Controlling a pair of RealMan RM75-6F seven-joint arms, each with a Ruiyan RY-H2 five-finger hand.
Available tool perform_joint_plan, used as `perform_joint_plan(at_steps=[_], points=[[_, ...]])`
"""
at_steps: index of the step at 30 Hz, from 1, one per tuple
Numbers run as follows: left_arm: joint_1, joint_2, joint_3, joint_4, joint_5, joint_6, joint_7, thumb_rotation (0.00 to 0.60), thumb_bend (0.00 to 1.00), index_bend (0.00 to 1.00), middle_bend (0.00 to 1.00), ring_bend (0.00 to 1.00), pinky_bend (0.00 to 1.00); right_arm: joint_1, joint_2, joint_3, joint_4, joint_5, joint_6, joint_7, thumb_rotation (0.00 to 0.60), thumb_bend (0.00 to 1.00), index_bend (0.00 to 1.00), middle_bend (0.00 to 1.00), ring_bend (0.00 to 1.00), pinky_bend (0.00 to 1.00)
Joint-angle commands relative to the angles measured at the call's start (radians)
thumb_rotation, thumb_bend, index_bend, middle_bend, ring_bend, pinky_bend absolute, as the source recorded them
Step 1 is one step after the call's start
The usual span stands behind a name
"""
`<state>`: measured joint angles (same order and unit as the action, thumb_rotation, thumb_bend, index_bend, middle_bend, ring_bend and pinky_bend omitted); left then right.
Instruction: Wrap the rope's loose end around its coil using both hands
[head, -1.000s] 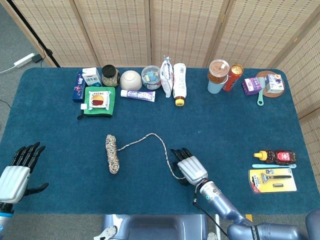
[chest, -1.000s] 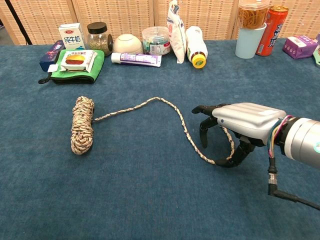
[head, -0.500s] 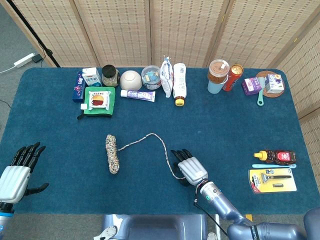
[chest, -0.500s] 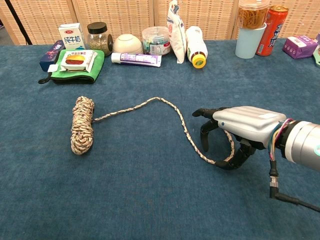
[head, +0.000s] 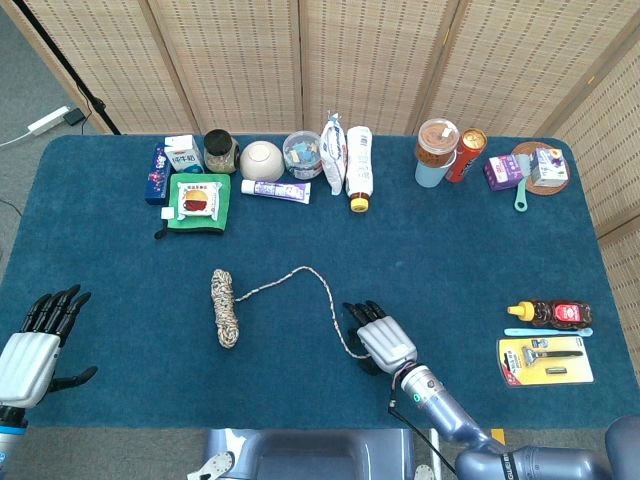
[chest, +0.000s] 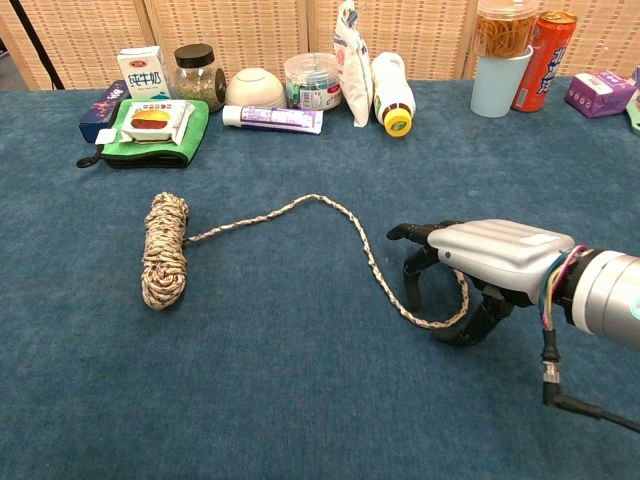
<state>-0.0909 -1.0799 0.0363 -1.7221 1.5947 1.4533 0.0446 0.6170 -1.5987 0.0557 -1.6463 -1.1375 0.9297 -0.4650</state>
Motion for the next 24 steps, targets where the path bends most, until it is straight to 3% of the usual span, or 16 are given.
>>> perform_joint_plan(at_steps=[1, 24], points=[[-0.001, -0.001, 0.001, 0.000, 0.000, -0.002, 0.001, 0.600, 0.08, 0.00, 0.00, 0.00, 0.00, 0.001, -0.003, -0.003, 0.004, -0.001, 0.001, 0.003, 0.600, 0.35, 0.46, 0.00, 0.00, 0.00], [0.001, -0.004, 0.001, -0.001, 0.000, 0.000, 0.009, 0.600, 0.08, 0.00, 0.00, 0.00, 0.00, 0.004, -0.016, -0.012, 0.028, -0.004, 0.013, 0.021, 0.600, 0.39, 0.49, 0.00, 0.00, 0.00]])
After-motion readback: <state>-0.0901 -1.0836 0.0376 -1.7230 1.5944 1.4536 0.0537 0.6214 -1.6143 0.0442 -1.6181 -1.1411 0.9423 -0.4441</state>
